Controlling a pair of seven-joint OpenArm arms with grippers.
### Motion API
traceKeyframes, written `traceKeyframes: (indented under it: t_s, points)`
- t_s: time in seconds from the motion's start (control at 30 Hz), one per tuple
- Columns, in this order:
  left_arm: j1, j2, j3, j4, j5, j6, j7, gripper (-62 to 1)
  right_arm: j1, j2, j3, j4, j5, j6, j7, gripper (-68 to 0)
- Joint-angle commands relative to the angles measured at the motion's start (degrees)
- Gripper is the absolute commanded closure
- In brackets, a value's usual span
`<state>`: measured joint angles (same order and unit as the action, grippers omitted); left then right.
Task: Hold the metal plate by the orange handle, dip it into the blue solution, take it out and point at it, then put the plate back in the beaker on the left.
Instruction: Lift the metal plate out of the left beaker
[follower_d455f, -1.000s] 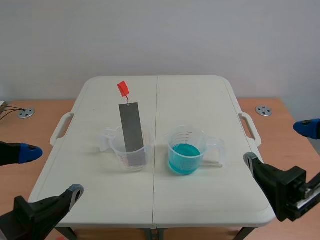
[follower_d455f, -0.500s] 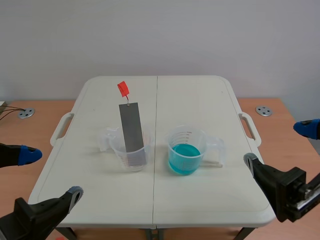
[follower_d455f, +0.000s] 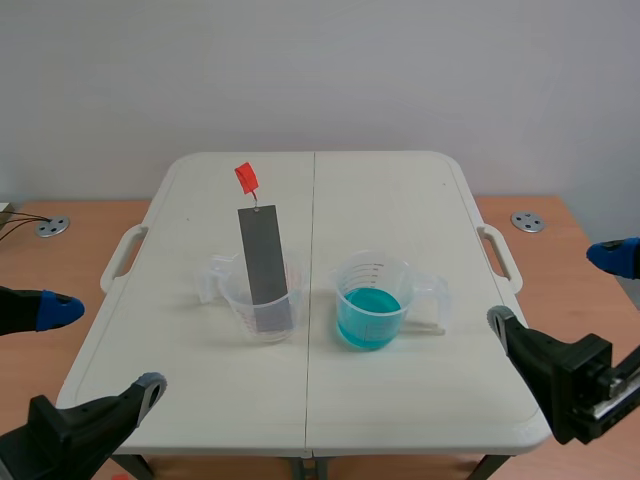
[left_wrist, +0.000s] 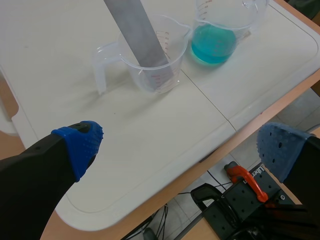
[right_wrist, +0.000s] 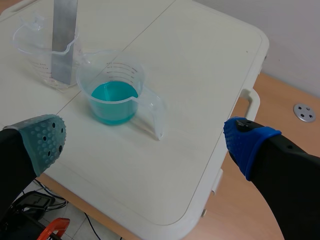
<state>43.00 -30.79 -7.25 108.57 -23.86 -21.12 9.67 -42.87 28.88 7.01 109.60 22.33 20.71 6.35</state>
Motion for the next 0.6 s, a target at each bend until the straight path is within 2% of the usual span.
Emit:
traceKeyframes:
  t_s: [0.0, 0.17, 0.2, 0.23, 0.3, 0.33, 0.37, 0.57]
  points:
    - [0.33, 0.31, 0.15, 1.07, -0.33, -0.02, -0.63, -62.3, 0.02, 0.0, 0.07, 0.85, 0.39, -0.15, 1.05, -66.3]
    - [0.33, 0.28, 0.15, 1.07, 1.88, 0.9, -0.94, -62.3, 0.02, 0.0, 0.07, 0.85, 0.42, -0.15, 1.05, -66.3]
    - [0.33, 0.28, 0.15, 1.07, 2.36, 0.98, -1.14, -54.5, 0.02, 0.0, 0.07, 0.85, 0.42, -0.15, 1.03, -66.3]
    - [0.33, 0.28, 0.15, 1.07, 2.49, 1.01, -1.09, -40.2, 0.02, 0.0, 0.07, 0.85, 0.44, -0.15, 1.07, -66.3]
    - [0.74, 0.26, 0.15, 1.07, 3.17, 1.01, -1.09, -4.1, 0.02, 0.0, 0.07, 0.85, 0.44, -0.15, 1.07, -66.3]
    - [0.81, 0.26, 0.15, 1.07, 4.33, 0.98, -1.62, -0.6, 0.04, 0.0, 0.07, 0.85, 0.44, -0.15, 1.09, -66.3]
    - [0.96, 0.28, 0.15, 1.07, 4.85, 0.98, -2.23, -2.4, 0.04, 0.0, 0.07, 0.85, 0.44, -0.15, 1.09, -66.3]
    - [4.92, 0.26, 0.02, 1.09, 5.49, 1.05, -2.56, -2.4, 0.39, 0.0, 0.07, 0.85, 0.46, -0.13, 1.07, -66.3]
